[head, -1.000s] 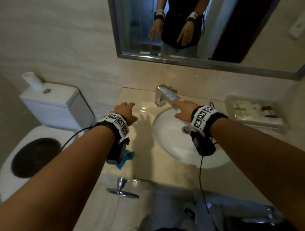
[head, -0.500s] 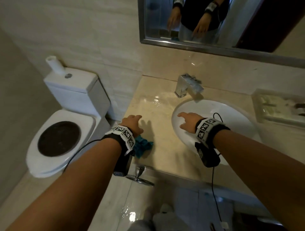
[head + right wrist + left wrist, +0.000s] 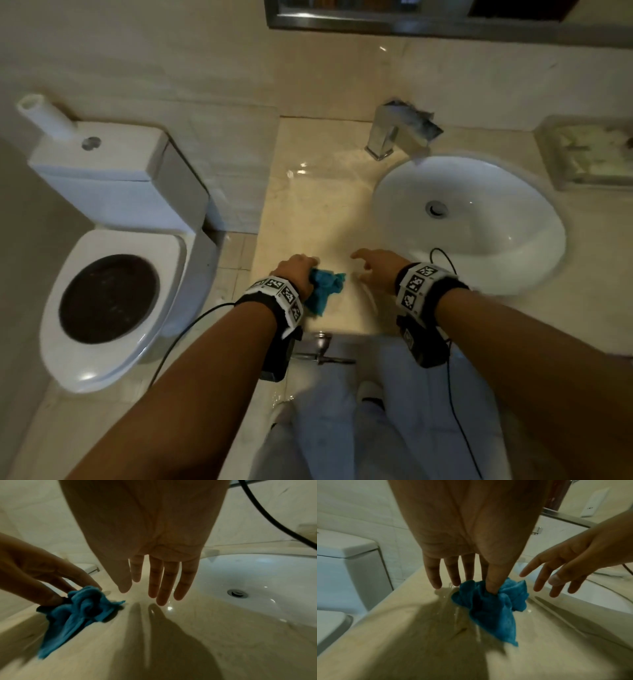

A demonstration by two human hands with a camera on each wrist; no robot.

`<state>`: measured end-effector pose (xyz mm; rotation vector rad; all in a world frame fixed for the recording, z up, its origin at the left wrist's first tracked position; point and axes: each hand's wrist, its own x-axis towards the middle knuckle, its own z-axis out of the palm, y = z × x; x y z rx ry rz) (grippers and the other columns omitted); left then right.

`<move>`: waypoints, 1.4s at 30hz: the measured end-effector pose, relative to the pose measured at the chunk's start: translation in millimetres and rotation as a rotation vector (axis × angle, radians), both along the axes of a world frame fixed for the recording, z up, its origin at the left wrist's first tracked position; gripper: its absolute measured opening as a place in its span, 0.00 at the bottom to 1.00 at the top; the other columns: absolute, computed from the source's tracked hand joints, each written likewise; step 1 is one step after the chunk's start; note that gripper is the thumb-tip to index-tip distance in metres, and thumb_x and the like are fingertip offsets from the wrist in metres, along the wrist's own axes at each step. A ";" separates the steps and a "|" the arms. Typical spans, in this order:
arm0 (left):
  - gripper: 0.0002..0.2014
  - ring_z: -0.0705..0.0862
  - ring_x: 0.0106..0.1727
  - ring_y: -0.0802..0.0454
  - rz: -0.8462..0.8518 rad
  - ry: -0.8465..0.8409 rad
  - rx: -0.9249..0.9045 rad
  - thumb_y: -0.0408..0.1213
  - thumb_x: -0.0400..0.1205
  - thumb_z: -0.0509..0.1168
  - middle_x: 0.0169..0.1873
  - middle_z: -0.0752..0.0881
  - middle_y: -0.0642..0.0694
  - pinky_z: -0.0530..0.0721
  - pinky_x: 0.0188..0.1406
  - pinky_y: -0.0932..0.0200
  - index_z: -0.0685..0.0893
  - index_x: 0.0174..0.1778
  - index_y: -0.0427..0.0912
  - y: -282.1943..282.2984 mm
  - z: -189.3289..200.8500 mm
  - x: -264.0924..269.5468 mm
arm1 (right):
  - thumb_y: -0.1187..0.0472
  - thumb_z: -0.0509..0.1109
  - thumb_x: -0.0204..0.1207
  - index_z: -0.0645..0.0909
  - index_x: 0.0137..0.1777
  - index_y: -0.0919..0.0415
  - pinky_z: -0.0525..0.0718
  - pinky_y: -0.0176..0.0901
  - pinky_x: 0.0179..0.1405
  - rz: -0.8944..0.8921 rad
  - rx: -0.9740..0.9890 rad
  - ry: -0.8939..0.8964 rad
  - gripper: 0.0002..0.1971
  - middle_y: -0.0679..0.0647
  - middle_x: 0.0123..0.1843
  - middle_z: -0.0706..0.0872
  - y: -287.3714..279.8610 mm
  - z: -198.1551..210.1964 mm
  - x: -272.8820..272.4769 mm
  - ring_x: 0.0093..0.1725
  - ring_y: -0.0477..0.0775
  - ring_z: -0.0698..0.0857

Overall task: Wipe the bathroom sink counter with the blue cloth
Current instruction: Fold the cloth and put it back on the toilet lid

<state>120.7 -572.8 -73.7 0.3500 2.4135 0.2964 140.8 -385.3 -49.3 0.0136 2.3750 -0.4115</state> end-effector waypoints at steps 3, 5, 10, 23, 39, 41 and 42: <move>0.25 0.74 0.69 0.39 -0.012 0.047 0.118 0.35 0.78 0.66 0.72 0.70 0.40 0.71 0.72 0.51 0.73 0.73 0.44 -17.3 -11.9 3.7 | 0.59 0.59 0.81 0.66 0.75 0.52 0.74 0.53 0.66 -0.063 0.012 0.039 0.22 0.63 0.69 0.72 -21.4 -14.2 6.8 0.65 0.66 0.76; 0.24 0.76 0.66 0.39 -0.006 0.069 0.164 0.35 0.77 0.68 0.70 0.70 0.40 0.73 0.70 0.52 0.75 0.71 0.43 -25.2 -15.7 5.0 | 0.60 0.58 0.81 0.68 0.73 0.52 0.75 0.54 0.65 -0.109 0.049 0.083 0.20 0.62 0.68 0.70 -31.2 -20.6 12.2 0.63 0.67 0.77; 0.21 0.78 0.62 0.40 0.040 0.067 0.180 0.35 0.77 0.71 0.65 0.70 0.39 0.76 0.63 0.56 0.77 0.66 0.42 -28.1 -14.8 7.2 | 0.57 0.61 0.81 0.73 0.68 0.56 0.76 0.50 0.59 -0.182 0.013 0.102 0.17 0.61 0.64 0.75 -47.2 -28.5 23.2 0.60 0.64 0.78; 0.14 0.81 0.60 0.43 0.013 0.096 0.213 0.35 0.78 0.70 0.62 0.82 0.39 0.78 0.55 0.56 0.80 0.59 0.37 -6.5 24.4 20.5 | 0.59 0.68 0.77 0.76 0.52 0.57 0.79 0.46 0.50 -0.167 -0.180 0.187 0.07 0.58 0.59 0.84 -22.4 8.5 42.2 0.54 0.59 0.82; 0.06 0.81 0.49 0.44 0.087 0.267 0.333 0.29 0.78 0.67 0.45 0.85 0.41 0.73 0.44 0.61 0.78 0.38 0.44 1.4 94.8 17.8 | 0.64 0.65 0.75 0.72 0.38 0.54 0.73 0.40 0.34 -0.166 -0.254 0.422 0.06 0.53 0.37 0.82 16.1 88.6 31.1 0.40 0.55 0.79; 0.03 0.80 0.49 0.44 0.122 0.332 0.326 0.32 0.79 0.66 0.45 0.84 0.40 0.73 0.44 0.59 0.79 0.42 0.42 -9.2 113.4 13.5 | 0.64 0.63 0.74 0.71 0.36 0.52 0.72 0.42 0.34 -0.190 -0.252 0.468 0.08 0.55 0.37 0.81 23.4 103.6 23.8 0.40 0.56 0.77; 0.03 0.79 0.49 0.44 0.144 0.364 0.307 0.34 0.80 0.66 0.46 0.83 0.40 0.71 0.43 0.59 0.79 0.46 0.39 -14.5 122.0 12.4 | 0.63 0.63 0.75 0.70 0.36 0.51 0.71 0.44 0.36 -0.190 -0.249 0.480 0.09 0.56 0.39 0.81 25.8 109.8 19.7 0.40 0.57 0.77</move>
